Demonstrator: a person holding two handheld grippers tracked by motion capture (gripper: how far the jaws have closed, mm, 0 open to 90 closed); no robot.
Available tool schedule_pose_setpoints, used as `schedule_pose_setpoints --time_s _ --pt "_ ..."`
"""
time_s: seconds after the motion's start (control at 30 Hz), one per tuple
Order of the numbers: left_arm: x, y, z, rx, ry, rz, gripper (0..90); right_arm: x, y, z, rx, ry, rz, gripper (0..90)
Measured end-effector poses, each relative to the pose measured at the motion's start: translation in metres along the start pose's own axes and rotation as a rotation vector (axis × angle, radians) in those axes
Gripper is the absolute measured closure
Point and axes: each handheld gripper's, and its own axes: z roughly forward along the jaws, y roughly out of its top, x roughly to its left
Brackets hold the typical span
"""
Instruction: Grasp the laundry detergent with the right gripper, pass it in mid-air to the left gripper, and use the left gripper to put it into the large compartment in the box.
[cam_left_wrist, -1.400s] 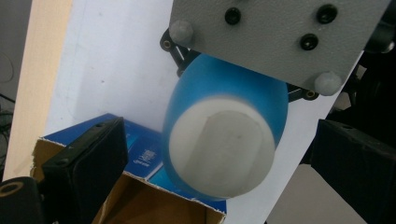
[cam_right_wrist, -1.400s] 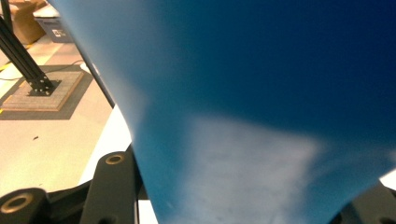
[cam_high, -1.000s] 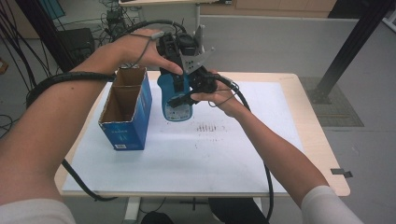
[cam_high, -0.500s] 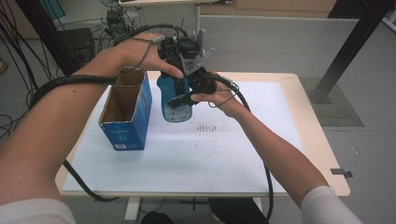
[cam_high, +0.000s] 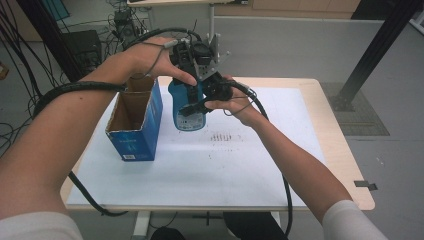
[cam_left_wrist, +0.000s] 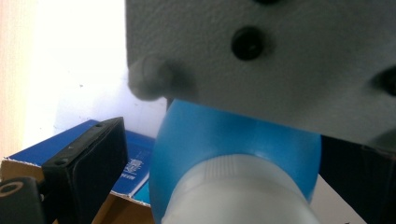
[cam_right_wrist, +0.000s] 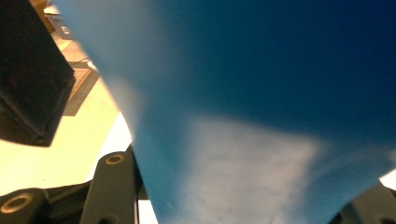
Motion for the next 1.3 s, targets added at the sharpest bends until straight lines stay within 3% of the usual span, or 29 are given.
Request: schedule_pose_setpoints --time_s 1.3 --pt "-0.0007 0.0013 -0.0042 -0.016 0.012 -0.003 4.8 -0.0008 0.0007 -0.0006 -0.009 -0.007 0.001 44.1"
